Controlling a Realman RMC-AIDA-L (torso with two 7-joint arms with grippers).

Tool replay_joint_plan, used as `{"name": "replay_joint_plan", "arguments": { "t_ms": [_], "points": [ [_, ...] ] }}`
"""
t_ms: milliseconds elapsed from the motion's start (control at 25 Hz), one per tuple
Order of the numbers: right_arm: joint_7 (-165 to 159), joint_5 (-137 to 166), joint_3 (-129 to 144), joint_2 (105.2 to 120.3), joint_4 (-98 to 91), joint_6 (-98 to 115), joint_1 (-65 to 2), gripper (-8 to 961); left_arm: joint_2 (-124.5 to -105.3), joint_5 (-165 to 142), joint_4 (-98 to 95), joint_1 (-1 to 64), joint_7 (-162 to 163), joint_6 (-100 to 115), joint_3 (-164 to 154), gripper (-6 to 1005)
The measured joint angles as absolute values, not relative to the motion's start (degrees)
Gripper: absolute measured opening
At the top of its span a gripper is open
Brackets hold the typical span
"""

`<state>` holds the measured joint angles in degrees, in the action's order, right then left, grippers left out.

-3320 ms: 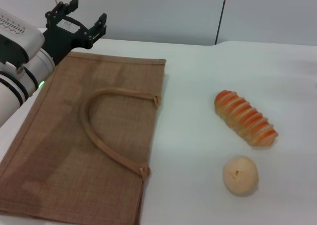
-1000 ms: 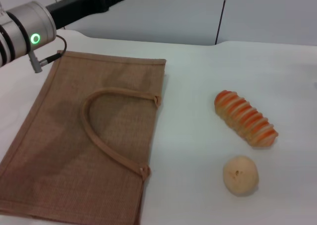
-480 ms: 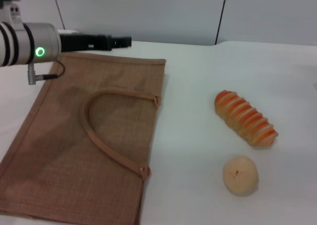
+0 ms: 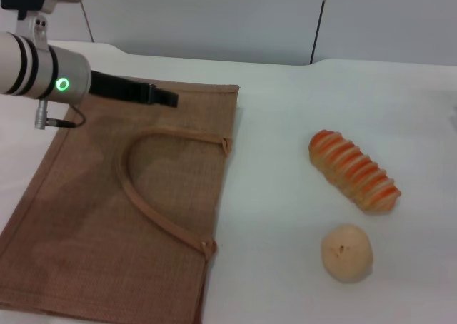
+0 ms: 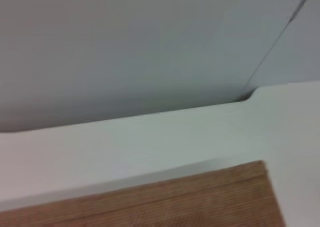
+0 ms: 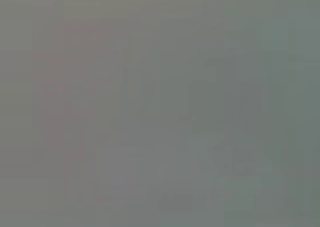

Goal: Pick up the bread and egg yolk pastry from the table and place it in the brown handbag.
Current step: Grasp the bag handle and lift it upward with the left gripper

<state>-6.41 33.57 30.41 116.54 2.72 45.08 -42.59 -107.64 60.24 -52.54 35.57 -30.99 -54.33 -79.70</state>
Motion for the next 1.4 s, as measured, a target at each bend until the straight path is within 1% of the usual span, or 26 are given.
{"name": "replay_joint_plan", "arguments": {
  "t_ms": [40, 80, 160, 200, 360, 600, 1160, 1400],
  "points": [
    [-6.41, 33.6, 30.41, 116.54, 2.72, 45.08, -42.64, 880, -108.99, 56.23, -52.9, 36.0, -30.96, -56.32, -76.28, 654],
    [-6.41, 33.61, 30.41, 116.54, 2.73, 45.08, -42.72, 880, -109.93, 53.18, -53.1, 36.51, -30.97, -57.77, -73.53, 654],
    [-6.41, 33.67, 30.41, 116.54, 2.76, 45.08, -42.97, 880, -110.87, 48.84, -53.28, 37.42, -31.12, -60.31, -69.43, 654],
    [-6.41, 33.7, 30.41, 116.54, 2.81, 45.08, -43.1, 880, -110.99, 47.9, -53.28, 37.74, -31.13, -61.3, -68.6, 654],
    [-6.41, 33.68, 30.41, 116.54, 2.9, 44.96, -43.35, 879, -110.97, 46.01, -51.83, 38.75, -30.12, -63.63, -68.01, 654],
    [-6.43, 33.62, 30.41, 116.54, 2.87, 44.83, -43.35, 878, -111.7, 41.04, -50.32, 40.02, -28.65, -66.09, -67.68, 653],
    [-6.44, 33.66, 30.41, 116.54, 2.72, 44.29, -43.53, 877, -110.6, 30.77, -51.12, 43.76, -28.04, -71.21, -67.63, 652],
    [-6.43, 33.59, 30.41, 116.54, 2.72, 44.29, -43.79, 877, -111.18, 30.07, -50.36, 44.34, -28.46, -71.29, -67.91, 650]
  ]
}}
